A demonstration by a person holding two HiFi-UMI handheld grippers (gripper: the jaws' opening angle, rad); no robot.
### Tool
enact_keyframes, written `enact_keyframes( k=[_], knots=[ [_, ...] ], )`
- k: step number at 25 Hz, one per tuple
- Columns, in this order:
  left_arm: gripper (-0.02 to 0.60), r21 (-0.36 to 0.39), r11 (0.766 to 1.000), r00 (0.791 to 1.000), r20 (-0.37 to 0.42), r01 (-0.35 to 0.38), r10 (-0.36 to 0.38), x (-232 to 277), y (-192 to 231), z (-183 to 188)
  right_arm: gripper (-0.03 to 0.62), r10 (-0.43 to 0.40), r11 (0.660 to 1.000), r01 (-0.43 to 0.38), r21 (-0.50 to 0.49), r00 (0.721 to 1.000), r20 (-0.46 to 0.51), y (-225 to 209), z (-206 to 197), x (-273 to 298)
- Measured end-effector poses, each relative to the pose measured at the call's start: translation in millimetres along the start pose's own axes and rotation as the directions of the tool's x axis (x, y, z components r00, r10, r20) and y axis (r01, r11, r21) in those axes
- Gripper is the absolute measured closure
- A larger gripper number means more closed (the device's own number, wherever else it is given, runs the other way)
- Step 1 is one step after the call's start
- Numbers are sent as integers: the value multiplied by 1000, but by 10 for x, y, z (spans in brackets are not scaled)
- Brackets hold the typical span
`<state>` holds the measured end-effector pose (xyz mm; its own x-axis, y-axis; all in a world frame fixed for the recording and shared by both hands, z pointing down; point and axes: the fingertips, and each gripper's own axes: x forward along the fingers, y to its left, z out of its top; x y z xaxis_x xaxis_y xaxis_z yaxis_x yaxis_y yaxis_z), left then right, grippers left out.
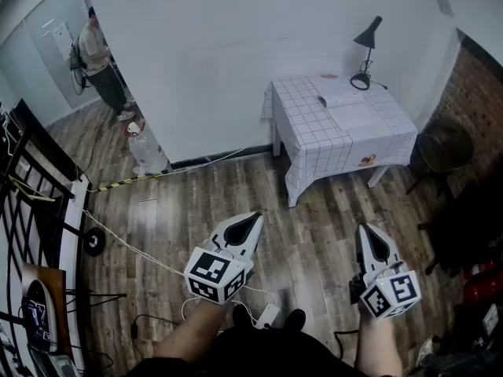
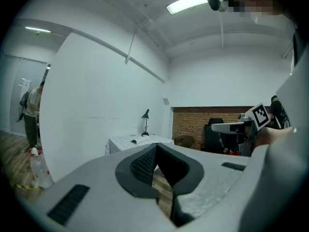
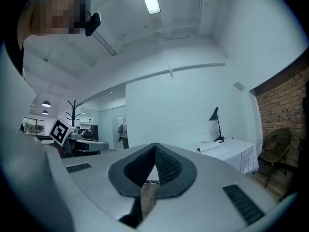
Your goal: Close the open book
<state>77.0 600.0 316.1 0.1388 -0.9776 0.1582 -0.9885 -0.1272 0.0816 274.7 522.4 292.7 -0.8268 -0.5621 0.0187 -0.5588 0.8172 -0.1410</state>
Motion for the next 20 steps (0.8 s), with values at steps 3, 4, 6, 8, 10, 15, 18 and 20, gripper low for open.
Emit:
enact_keyframes(
  k=[3,4,6,8,10,15,18,20],
  knots=[
    [572,6,1000,1000,-3,6,-6,48,-14,23,591,-2,1000,3,-2,1000,8,-28,29,-8],
    [572,8,1000,1000,-4,7,-7,60,-23,32,591,-6,1000,6,0,1000,17,-44,47,-24],
    [572,15,1000,1000,-9,6,-6,83,-55,49,591,-18,1000,17,14,999,44,-115,89,-88],
    [572,23,1000,1000,-19,3,-2,128,-141,48,591,-33,999,31,34,998,62,-257,108,-193],
    [572,33,999,1000,-31,4,-3,216,-290,32,591,-36,998,33,47,998,58,-421,70,-292],
    [572,33,999,1000,-30,3,-2,470,-726,13,591,46,997,-47,56,999,19,-572,-85,-443],
    [572,26,1000,1000,-27,8,-7,555,-943,-25,591,62,996,-62,63,998,-4,-658,-204,-574],
    [572,17,1000,999,-34,12,-11,585,-1036,-67,591,60,995,-58,83,998,-28,-743,-281,-661]
  ],
)
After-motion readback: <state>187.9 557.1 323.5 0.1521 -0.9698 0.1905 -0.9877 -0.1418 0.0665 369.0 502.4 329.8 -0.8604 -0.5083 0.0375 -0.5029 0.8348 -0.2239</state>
